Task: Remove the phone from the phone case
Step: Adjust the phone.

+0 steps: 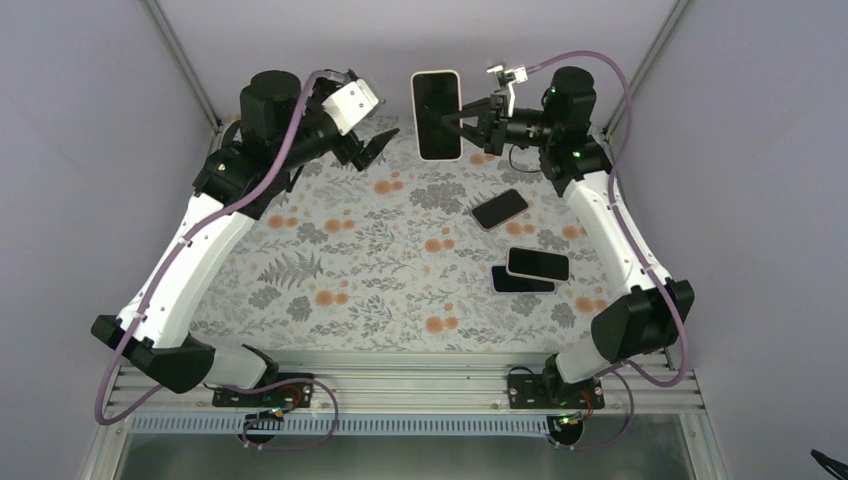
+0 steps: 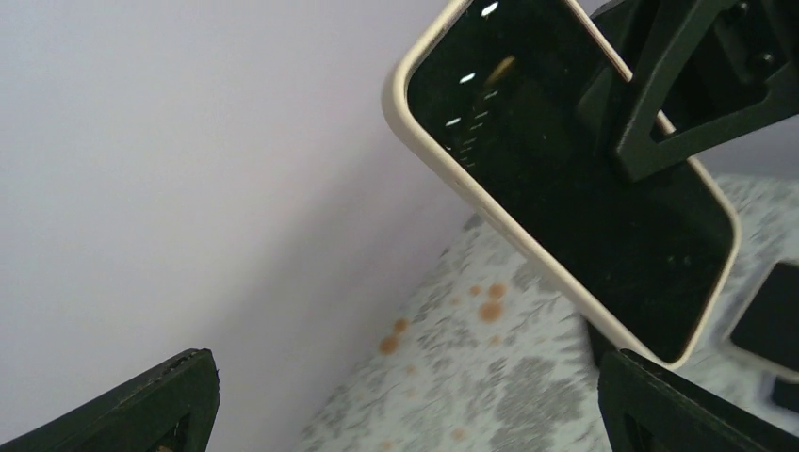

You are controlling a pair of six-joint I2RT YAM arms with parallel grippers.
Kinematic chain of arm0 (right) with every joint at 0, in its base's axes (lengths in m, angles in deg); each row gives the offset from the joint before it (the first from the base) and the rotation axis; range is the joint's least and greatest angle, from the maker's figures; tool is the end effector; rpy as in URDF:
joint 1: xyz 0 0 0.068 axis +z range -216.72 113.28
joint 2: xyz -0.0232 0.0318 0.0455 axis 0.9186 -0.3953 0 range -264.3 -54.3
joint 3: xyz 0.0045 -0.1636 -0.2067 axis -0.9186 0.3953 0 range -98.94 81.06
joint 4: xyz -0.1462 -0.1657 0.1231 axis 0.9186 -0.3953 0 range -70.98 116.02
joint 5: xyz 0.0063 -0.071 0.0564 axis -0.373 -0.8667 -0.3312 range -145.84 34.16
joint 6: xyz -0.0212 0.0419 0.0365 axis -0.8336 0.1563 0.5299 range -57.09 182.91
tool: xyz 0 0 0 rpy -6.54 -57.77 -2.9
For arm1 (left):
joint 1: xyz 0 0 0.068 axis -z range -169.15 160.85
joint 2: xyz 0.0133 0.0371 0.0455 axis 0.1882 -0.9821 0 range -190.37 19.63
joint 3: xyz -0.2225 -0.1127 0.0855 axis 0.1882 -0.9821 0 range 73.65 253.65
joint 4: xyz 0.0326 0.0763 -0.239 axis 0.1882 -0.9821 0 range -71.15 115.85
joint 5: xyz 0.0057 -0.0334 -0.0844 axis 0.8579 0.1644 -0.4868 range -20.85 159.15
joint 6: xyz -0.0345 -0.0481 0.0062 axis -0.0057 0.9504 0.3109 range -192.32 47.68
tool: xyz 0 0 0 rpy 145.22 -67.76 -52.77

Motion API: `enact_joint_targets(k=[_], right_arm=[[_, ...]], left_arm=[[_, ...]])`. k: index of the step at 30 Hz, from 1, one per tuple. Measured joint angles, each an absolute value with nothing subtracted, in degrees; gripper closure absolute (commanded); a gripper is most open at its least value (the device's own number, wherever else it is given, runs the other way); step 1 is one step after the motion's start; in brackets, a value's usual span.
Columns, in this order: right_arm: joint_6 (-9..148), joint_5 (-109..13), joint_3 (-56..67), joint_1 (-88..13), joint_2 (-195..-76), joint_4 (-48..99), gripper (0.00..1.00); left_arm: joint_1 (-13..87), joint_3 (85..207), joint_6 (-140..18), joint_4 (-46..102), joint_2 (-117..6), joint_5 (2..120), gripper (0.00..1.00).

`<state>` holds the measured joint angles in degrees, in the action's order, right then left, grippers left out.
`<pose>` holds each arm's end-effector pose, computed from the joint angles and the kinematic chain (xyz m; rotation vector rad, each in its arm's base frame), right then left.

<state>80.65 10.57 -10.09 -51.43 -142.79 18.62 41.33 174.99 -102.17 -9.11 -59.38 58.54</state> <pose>0.3148 0.1275 0.4312 -0.8927 1.5564 1.3664 0.2381 -0.1495 0.4829 1.0122 1.4773 -0.1737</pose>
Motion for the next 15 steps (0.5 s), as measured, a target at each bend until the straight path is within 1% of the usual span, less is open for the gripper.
enact_joint_targets(k=[4, 9, 15], right_arm=[[86.0, 12.8, -10.1, -51.4, -141.2, 25.8, 0.96], [93.2, 14.7, -9.7, -51.4, -139.8, 34.5, 0.96], [103.7, 16.0, -4.5, -51.4, -138.7, 47.0, 0.96]], left_arm=[[40.3, 174.5, -93.5, -7.0, -59.2, 51.6, 0.00], [36.6, 172.5, -82.8, -2.8, -58.0, 37.4, 0.00], [35.4, 163.7, -70.9, 5.4, -55.0, 23.7, 0.01]])
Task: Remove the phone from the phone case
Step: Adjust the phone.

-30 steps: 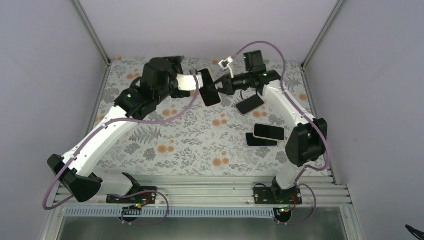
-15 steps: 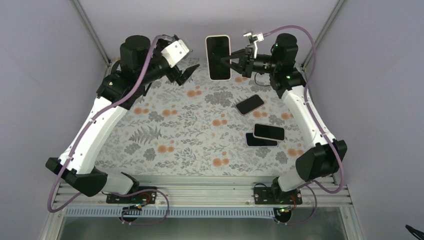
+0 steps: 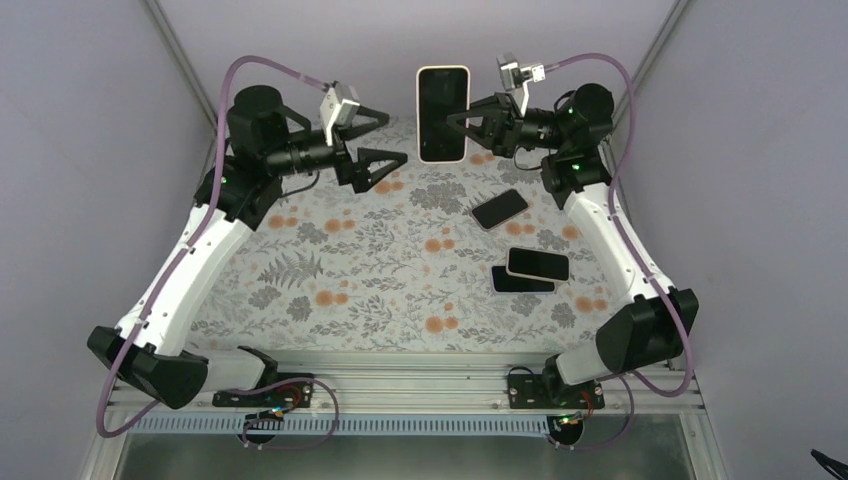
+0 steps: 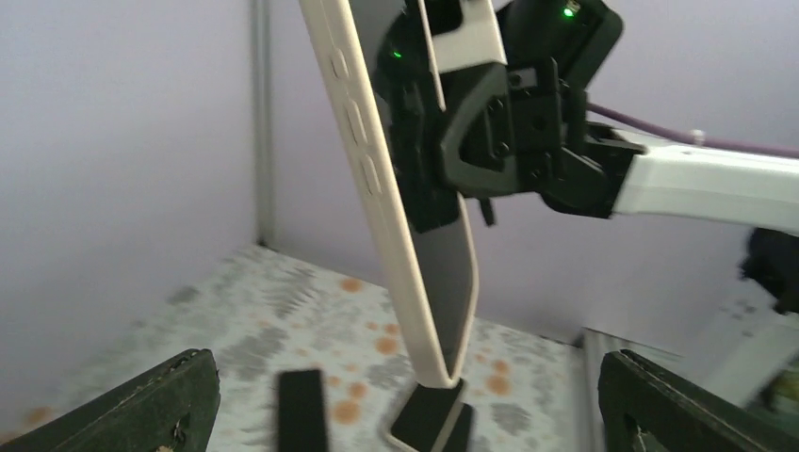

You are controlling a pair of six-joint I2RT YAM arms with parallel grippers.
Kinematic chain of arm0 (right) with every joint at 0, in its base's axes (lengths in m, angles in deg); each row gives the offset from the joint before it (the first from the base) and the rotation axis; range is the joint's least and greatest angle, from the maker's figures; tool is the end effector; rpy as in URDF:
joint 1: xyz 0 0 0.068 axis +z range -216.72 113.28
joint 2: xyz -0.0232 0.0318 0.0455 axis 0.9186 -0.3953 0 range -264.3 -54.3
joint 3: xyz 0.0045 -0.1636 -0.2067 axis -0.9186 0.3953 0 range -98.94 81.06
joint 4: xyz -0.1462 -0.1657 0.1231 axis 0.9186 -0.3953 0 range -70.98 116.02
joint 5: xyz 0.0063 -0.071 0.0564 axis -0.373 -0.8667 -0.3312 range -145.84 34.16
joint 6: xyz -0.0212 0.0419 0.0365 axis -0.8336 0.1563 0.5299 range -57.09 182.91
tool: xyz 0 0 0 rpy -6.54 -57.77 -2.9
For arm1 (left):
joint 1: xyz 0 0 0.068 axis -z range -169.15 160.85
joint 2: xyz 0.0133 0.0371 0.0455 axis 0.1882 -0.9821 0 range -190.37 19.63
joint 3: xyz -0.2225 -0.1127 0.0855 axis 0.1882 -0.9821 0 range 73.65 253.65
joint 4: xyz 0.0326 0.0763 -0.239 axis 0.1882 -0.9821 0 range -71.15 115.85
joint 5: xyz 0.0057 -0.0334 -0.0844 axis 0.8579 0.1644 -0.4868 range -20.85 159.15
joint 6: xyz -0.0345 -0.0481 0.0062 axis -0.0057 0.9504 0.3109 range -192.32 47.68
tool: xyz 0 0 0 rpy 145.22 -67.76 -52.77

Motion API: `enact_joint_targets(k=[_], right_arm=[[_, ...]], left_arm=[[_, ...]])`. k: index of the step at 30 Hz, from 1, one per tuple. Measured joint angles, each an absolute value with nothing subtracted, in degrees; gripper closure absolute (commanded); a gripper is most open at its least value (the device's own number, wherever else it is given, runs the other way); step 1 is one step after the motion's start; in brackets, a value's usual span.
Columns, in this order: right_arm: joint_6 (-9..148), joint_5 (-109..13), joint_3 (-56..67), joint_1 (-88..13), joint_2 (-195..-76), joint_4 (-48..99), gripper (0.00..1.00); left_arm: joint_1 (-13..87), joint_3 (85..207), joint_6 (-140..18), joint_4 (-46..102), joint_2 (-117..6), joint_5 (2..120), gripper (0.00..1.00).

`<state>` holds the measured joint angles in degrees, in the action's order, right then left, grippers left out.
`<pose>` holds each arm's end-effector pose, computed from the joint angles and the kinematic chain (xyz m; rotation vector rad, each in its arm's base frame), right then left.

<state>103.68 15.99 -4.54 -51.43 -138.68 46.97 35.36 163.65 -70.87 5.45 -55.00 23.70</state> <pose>0.2889 0.1219 0.4648 -0.9319 1.3618 1.5023 0.2313 -0.1396 0.4701 0.9298 1.4585 -0.9913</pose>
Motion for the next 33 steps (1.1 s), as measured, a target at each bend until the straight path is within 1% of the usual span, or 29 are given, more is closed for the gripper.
enact_joint_targets(k=[3, 8, 10, 12, 16, 18, 26, 30, 33], right_arm=[[108.8, 16.1, -0.5, -51.4, -138.7, 53.0, 0.96], [118.9, 15.9, 8.7, -51.4, -138.3, 65.4, 0.96], [122.2, 15.8, 11.2, -51.3, -138.3, 69.0, 0.96], [124.5, 15.6, 12.3, -51.0, -138.3, 71.6, 0.96], [126.6, 15.4, 12.4, -50.0, -138.2, 75.3, 0.96], [126.9, 15.4, 12.4, -49.4, -138.2, 76.4, 0.96], [126.7, 15.4, 13.2, -47.2, -138.1, 77.5, 0.96], [126.0, 15.4, 13.2, -46.5, -138.1, 77.5, 0.96], [124.8, 15.4, 13.2, -46.0, -138.1, 77.0, 0.96]], left_arm=[[35.0, 157.4, -63.4, 11.1, -54.7, 18.2, 0.09], [34.8, 146.0, -51.1, 22.4, -54.9, 13.5, 0.22], [34.8, 143.1, -46.8, 26.5, -55.0, 12.5, 0.26], [34.7, 141.6, -43.2, 30.7, -55.0, 11.7, 0.27], [34.7, 140.2, -37.3, 38.6, -55.0, 10.4, 0.28], [34.7, 140.0, -35.5, 40.8, -55.0, 10.1, 0.30], [34.7, 140.0, -33.3, 44.5, -55.0, 9.4, 0.37], [34.8, 140.0, -33.7, 44.4, -55.0, 9.2, 0.44], [35.1, 139.9, -34.6, 44.0, -55.0, 9.2, 0.53]])
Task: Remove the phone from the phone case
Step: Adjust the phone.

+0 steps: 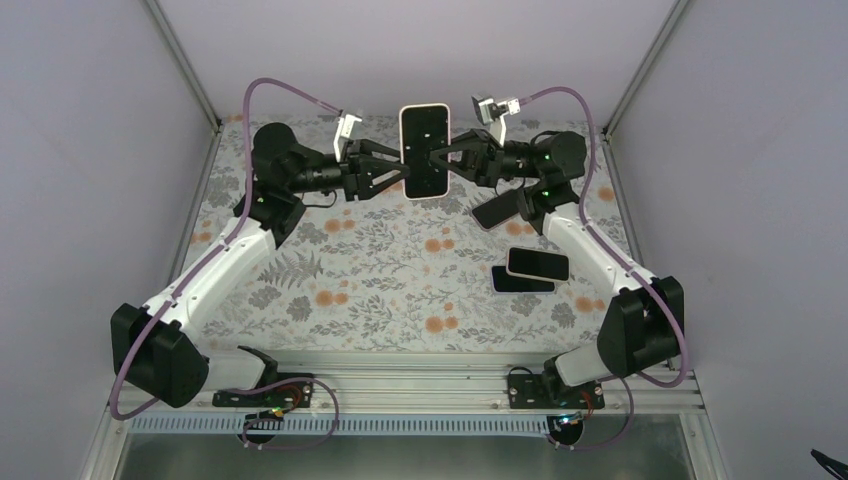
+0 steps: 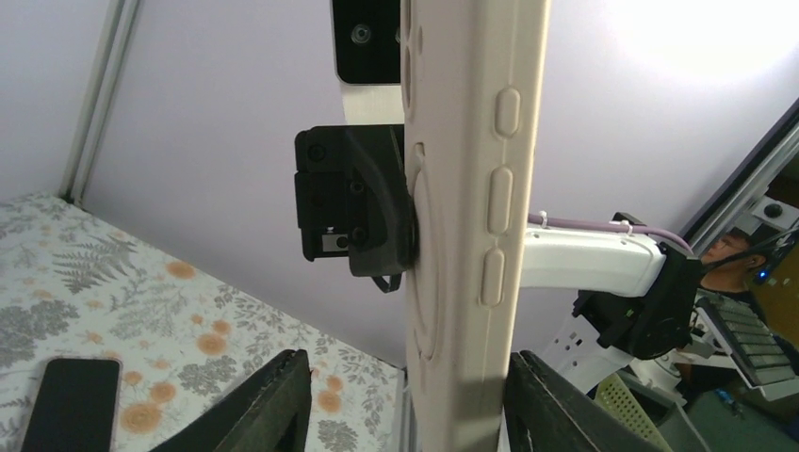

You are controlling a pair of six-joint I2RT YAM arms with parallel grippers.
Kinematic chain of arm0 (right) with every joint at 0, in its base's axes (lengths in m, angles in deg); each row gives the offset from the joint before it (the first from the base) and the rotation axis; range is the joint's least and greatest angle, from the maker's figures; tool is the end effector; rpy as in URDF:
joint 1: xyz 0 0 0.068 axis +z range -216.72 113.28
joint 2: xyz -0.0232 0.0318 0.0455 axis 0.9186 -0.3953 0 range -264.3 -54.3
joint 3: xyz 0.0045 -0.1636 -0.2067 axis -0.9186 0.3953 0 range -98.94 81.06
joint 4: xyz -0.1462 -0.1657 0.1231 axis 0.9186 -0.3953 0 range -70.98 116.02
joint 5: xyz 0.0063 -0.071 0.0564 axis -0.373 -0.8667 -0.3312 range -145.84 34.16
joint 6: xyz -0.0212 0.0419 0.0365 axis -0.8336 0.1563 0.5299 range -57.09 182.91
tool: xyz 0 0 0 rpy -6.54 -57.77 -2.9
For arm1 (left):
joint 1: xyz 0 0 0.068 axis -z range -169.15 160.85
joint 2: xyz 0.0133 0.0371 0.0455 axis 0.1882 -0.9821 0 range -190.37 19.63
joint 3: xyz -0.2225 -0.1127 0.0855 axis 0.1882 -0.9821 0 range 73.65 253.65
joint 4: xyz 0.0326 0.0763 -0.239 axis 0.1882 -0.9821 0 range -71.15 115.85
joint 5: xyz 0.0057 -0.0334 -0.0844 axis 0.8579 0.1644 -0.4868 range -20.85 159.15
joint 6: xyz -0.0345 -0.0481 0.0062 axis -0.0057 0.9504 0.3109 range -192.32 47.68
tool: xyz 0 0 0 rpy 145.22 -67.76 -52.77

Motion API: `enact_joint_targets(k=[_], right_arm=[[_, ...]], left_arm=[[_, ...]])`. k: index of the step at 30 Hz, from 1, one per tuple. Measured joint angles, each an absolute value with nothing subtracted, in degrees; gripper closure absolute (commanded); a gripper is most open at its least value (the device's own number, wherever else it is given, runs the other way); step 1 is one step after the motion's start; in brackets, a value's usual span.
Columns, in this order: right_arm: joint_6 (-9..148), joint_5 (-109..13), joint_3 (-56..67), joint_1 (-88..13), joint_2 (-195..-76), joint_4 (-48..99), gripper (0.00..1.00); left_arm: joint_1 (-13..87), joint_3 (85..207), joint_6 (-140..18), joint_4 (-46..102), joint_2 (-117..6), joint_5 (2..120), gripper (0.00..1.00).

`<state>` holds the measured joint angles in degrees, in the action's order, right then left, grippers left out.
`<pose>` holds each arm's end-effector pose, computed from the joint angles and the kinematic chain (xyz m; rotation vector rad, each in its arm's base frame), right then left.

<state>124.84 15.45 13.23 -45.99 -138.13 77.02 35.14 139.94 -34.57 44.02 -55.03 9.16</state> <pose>0.2735 0.1476 0.4096 -0.9053 1.3721 1.7450 0.2482 -0.1534 0.4002 0.7948 1.5136 -1.5606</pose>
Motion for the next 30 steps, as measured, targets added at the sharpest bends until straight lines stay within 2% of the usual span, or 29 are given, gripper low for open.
enact_joint_targets(k=[12, 23, 30], right_arm=[[110.6, 15.3, 10.1, -45.0, -138.1, 60.9, 0.96], [94.0, 14.7, 4.7, -45.0, -138.1, 42.3, 0.81], [81.4, 13.5, 2.4, -45.0, -135.7, 27.6, 0.82]], left_arm=[[35.6, 140.0, -38.1, 41.5, -55.3, 10.0, 0.97], [35.4, 141.7, -47.2, 32.8, -55.6, 10.4, 0.97], [35.6, 143.7, -55.2, 25.2, -55.8, 9.4, 0.98]])
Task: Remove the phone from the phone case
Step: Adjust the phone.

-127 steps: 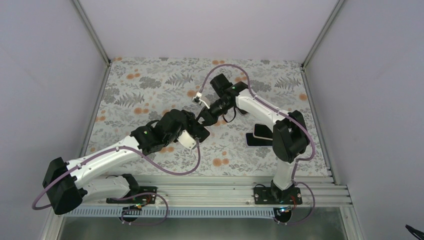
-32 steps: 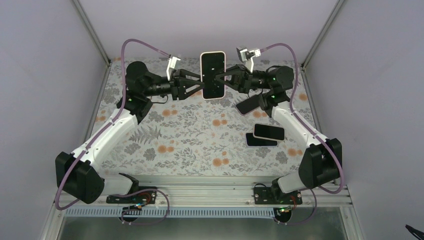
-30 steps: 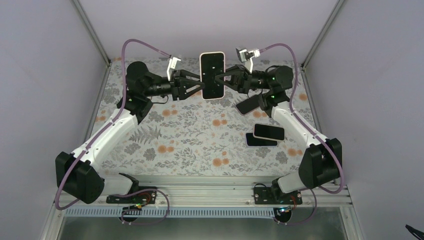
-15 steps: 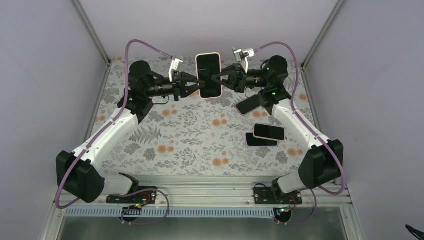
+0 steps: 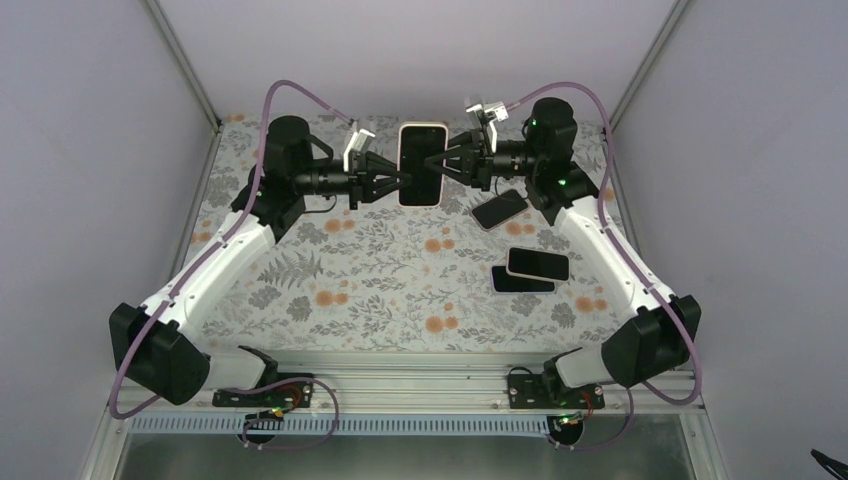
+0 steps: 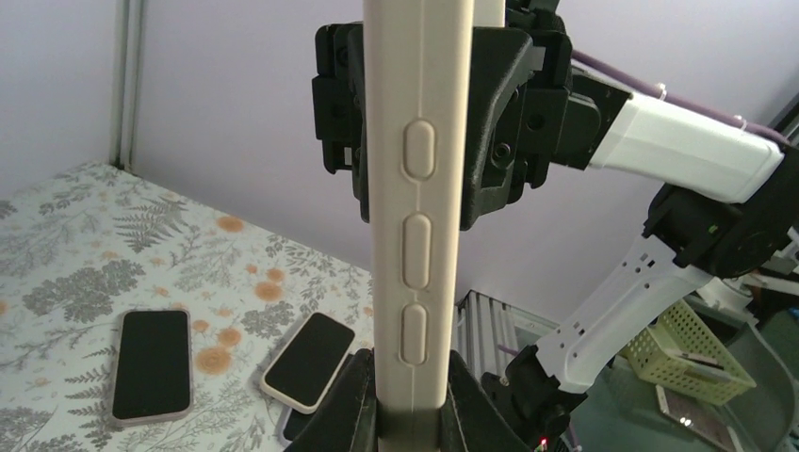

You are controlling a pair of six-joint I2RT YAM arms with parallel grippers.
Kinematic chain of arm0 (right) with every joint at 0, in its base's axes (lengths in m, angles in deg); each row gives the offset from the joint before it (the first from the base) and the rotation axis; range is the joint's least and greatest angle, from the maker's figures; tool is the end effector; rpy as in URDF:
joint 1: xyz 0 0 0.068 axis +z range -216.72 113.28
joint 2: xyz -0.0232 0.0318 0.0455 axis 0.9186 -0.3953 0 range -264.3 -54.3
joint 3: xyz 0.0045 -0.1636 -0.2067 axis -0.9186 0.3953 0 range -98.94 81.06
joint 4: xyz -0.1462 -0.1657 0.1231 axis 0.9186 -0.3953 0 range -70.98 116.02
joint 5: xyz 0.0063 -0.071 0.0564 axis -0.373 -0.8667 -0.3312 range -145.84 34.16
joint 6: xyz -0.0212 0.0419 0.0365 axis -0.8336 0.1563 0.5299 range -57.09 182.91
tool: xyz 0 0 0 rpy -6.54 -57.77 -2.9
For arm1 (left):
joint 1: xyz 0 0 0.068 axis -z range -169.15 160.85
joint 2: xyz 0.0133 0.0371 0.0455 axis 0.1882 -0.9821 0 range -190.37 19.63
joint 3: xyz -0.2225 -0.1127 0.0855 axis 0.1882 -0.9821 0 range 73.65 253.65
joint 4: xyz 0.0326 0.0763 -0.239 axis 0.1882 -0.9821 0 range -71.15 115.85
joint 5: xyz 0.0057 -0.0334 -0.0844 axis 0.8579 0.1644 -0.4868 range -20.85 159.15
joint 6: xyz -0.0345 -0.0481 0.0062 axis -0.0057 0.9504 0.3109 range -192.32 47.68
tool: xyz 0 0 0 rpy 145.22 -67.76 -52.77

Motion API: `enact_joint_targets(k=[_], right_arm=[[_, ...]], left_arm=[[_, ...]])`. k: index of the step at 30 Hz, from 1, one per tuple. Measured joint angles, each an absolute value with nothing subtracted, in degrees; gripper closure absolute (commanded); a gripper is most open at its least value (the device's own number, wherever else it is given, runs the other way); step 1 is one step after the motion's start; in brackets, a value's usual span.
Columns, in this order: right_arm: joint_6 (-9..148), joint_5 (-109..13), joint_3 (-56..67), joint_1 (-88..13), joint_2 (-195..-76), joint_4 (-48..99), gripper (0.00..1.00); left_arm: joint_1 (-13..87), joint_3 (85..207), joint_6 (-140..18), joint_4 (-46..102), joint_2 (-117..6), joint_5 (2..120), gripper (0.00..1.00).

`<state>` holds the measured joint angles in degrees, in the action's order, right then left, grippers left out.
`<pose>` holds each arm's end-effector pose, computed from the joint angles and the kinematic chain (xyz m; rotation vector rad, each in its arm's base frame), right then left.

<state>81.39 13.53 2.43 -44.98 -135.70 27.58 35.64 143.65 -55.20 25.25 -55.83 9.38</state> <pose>0.2727 0.1526 0.4118 -1.0487 1.4570 1.4659 0.2495 -0.1567 0.3870 0.9463 1.5642 -1.3940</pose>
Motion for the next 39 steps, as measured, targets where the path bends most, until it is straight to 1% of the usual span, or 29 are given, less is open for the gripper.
enact_joint_targets(k=[5, 9, 13, 16, 17, 18, 19, 20, 21, 24, 26, 31, 34, 39], right_arm=[[75.4, 12.9, 1.4, -45.0, -135.0, 21.6, 0.81], [72.1, 11.9, 0.4, -44.6, -135.0, 18.6, 0.87], [70.5, 11.4, -0.2, -44.0, -135.0, 16.2, 0.90], [69.6, 11.4, -0.5, -43.7, -134.9, 15.1, 0.96], [69.3, 11.4, -0.6, -43.6, -134.9, 14.7, 0.96], [68.9, 11.4, -0.7, -43.5, -134.9, 14.4, 0.96], [68.7, 11.4, -0.7, -43.5, -134.9, 14.3, 0.96], [68.5, 11.5, -0.7, -43.5, -134.9, 14.3, 0.96], [68.3, 11.3, -0.7, -43.3, -134.9, 14.0, 0.96], [68.8, 11.7, -0.7, -42.7, -134.9, 13.8, 0.96], [69.4, 12.2, -0.8, -42.7, -134.9, 13.8, 0.96], [72.5, 13.2, -1.6, -44.1, -134.8, 15.0, 0.96], [75.4, 14.3, -1.7, -45.6, -134.5, 17.0, 0.96], [80.3, 15.6, -1.7, -47.0, -134.4, 21.4, 0.96]], left_arm=[[35.7, 145.5, -59.8, 20.3, -55.9, 9.3, 0.98], [35.7, 146.4, -62.1, 18.0, -56.1, 8.9, 0.98], [35.5, 146.5, -63.6, 17.1, -56.1, 8.2, 0.98], [35.3, 146.5, -64.4, 16.9, -56.1, 7.6, 0.96], [35.3, 146.5, -64.6, 16.7, -56.1, 7.4, 0.90], [35.3, 146.5, -65.0, 16.6, -56.1, 7.4, 0.73], [35.2, 146.5, -65.5, 16.3, -56.1, 7.4, 0.60], [35.1, 146.5, -66.0, 16.2, -56.1, 7.4, 0.50], [34.9, 146.6, -66.2, 16.1, -56.1, 7.7, 0.45], [34.2, 147.1, -67.3, 15.4, -56.2, 7.4, 0.36], [33.6, 147.3, -68.1, 15.4, -56.2, 6.7, 0.35], [33.0, 147.9, -73.7, 11.5, -56.3, 2.7, 0.35], [33.1, 148.4, -78.5, 7.9, -56.1, 1.4, 0.39], [33.1, 147.4, -82.2, 5.8, -54.8, 1.3, 0.48]])
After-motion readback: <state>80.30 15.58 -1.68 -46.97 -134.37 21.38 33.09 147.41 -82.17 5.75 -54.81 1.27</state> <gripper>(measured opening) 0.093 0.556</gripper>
